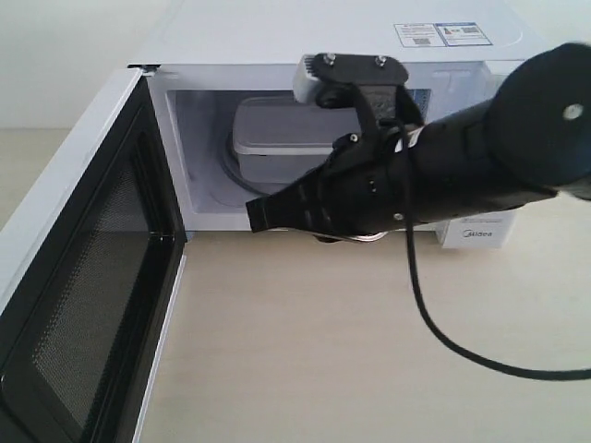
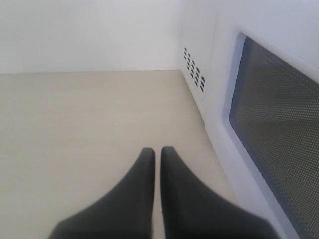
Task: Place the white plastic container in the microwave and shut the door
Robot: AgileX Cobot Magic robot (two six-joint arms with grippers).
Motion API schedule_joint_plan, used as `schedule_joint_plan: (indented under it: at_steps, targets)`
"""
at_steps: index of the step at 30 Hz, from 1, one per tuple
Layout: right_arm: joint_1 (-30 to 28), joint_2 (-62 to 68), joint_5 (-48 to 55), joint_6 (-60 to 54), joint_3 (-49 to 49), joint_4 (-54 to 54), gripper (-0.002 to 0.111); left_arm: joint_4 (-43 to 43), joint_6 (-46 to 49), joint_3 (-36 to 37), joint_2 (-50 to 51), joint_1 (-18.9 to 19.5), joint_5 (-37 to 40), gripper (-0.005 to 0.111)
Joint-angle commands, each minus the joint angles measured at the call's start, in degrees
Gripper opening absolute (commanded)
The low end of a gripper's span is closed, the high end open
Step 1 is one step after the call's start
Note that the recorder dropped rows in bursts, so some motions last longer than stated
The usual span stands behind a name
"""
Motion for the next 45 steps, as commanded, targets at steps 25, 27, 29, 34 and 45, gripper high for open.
schedule_joint_plan:
  at_steps: [25, 27, 29, 34, 45]
  targets:
    - [-0.01, -36.41, 13.24, 4.29, 2.67, -5.85, 0.000, -0.22, -0.61, 0.17, -0.17, -0.16, -0.07, 0.004]
    - [-0.38, -36.41, 13.45, 3.85, 2.67, -7.55, 0.000, -0.22, -0.61, 0.17, -0.17, -0.16, -0.07, 0.004]
    - [-3.27, -36.84, 14.26, 3.85, 2.67, -7.44, 0.000, -0.22, -0.61, 0.17, -0.17, -0.16, -0.07, 0.004]
    - [-13.65, -39.23, 16.57, 4.68, 4.09, -5.57, 0.000, -0.22, -0.61, 0.17, -0.17, -0.16, -0.07, 0.004]
    - [-30.24, -61.47, 2.28, 4.82, 25.20, -3.58, 0.000, -0.22, -0.61, 0.17, -0.17, -0.16, -0.07, 0.004]
